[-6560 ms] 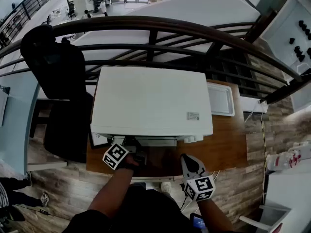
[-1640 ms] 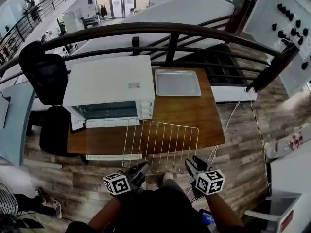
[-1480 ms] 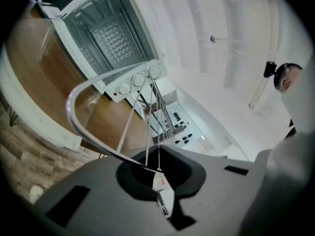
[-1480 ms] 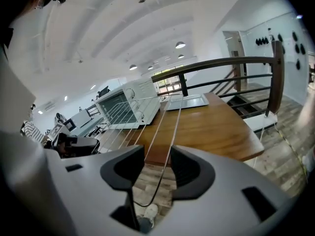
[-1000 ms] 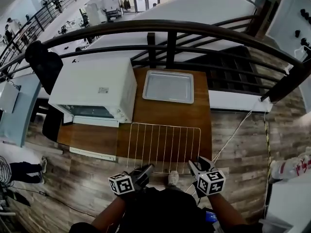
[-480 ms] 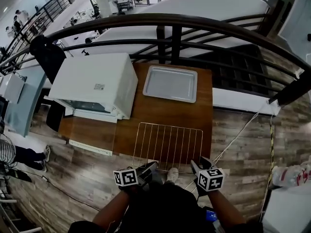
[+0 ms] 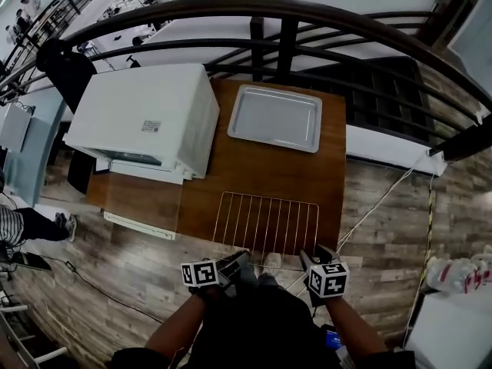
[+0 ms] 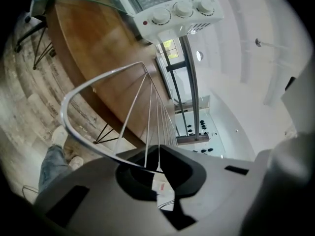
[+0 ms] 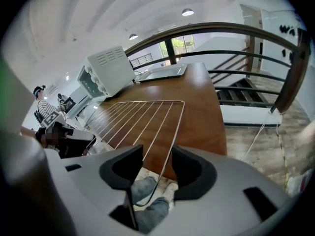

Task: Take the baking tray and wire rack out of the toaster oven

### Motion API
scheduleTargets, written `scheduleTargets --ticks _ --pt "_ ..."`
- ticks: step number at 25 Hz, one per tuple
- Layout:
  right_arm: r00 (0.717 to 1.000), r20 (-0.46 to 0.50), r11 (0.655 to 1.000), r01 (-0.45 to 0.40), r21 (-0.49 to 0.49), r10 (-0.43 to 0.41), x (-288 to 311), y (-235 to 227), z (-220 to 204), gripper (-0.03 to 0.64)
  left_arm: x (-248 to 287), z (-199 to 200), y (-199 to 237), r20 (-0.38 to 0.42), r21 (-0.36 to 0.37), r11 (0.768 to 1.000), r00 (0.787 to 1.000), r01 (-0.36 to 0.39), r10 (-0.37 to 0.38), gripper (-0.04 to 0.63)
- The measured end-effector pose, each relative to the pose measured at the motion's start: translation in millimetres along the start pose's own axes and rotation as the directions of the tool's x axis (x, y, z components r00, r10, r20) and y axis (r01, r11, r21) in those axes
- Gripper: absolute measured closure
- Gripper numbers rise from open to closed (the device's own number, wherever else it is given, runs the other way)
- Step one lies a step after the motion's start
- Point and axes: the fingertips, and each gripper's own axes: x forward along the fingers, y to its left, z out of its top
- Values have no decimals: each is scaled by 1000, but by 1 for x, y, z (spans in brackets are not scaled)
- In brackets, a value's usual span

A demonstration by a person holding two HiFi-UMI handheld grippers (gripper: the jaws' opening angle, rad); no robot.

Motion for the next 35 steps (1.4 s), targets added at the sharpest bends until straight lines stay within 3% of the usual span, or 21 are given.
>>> scheduleTargets --ticks 8,13,16,19,21,23,31,35 --pt "999 -43 1000 10 -24 -12 12 -6 7 426 8 4 9 -42 -33 999 998 -40 39 577" --pt "998 -52 998 16 -56 -19 17 -8 14 425 8 2 13 -126 17 996 987 -93 95 470" --pt "998 -50 997 30 -65 -33 18 -10 16 425 8 -10 13 -244 77 992 962 -103 119 377" --pt "997 -51 995 54 -83 -59 19 -14 18 445 5 -26 21 -362 193 972 912 -132 195 345" --pt "995 -60 992 73 -102 -80 21 -17 18 446 2 -31 28 -395 250 956 885 -155 247 338" --pt "994 -66 990 77 -114 -85 21 -17 18 446 1 -33 30 -404 268 949 875 -164 265 339" --pt "994 -80 990 64 -122 -74 30 -17 23 445 10 -31 19 -422 334 931 859 -150 290 360" --pt "995 -71 990 60 -128 -70 39 -17 37 446 14 -21 8 -418 356 925 862 -136 288 385"
